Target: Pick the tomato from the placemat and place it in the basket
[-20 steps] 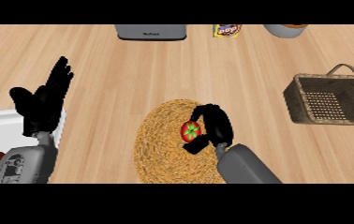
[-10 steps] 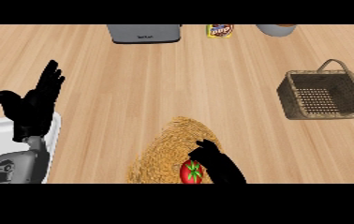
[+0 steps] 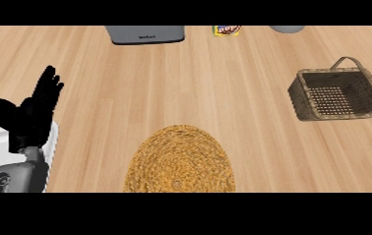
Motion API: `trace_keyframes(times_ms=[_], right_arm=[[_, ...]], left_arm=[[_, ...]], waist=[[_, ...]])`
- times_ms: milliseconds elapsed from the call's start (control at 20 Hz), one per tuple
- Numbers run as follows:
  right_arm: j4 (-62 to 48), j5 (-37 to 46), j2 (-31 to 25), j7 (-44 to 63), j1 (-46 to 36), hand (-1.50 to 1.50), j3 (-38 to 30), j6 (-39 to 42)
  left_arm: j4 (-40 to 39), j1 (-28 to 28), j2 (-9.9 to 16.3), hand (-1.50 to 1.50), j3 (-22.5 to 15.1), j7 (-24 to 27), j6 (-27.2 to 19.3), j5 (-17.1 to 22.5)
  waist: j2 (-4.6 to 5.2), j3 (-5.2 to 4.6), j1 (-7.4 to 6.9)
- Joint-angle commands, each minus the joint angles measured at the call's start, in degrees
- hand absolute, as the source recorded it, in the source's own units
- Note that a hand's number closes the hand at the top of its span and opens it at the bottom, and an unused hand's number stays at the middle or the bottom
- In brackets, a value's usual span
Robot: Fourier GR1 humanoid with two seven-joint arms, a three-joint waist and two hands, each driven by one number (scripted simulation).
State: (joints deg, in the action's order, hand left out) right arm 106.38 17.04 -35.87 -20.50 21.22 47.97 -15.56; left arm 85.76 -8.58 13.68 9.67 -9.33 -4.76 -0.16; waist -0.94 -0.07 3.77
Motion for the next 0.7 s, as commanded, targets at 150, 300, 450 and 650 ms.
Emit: trace_keyframes(times_ms=[150,300,450,650], right_arm=[[25.61,-9.81,-18.9,-7.92,15.88,1.5,-10.41,-3.57],[32.97,-14.01,-26.02,-6.52,21.72,1.5,-18.75,-5.29],[39.79,-20.11,-29.01,-2.17,25.16,1.5,-27.04,-6.52],[47.11,-26.29,-26.45,2.39,28.39,1.5,-31.27,-8.63]], left_arm=[[-0.24,2.24,-1.44,0.0,-0.85,2.26,-0.33,-0.73],[1.12,0.55,-0.75,0.0,-0.71,0.16,-1.07,-1.2],[1.28,0.57,-0.83,0.0,-0.58,0.01,-0.02,-0.06],[-0.58,-0.41,-1.12,0.0,-0.89,0.88,-0.47,-0.96]], waist=[[0.37,-0.08,-0.28],[0.34,-0.04,-0.25],[0.57,-0.02,-1.28],[0.83,-0.04,-1.23]])
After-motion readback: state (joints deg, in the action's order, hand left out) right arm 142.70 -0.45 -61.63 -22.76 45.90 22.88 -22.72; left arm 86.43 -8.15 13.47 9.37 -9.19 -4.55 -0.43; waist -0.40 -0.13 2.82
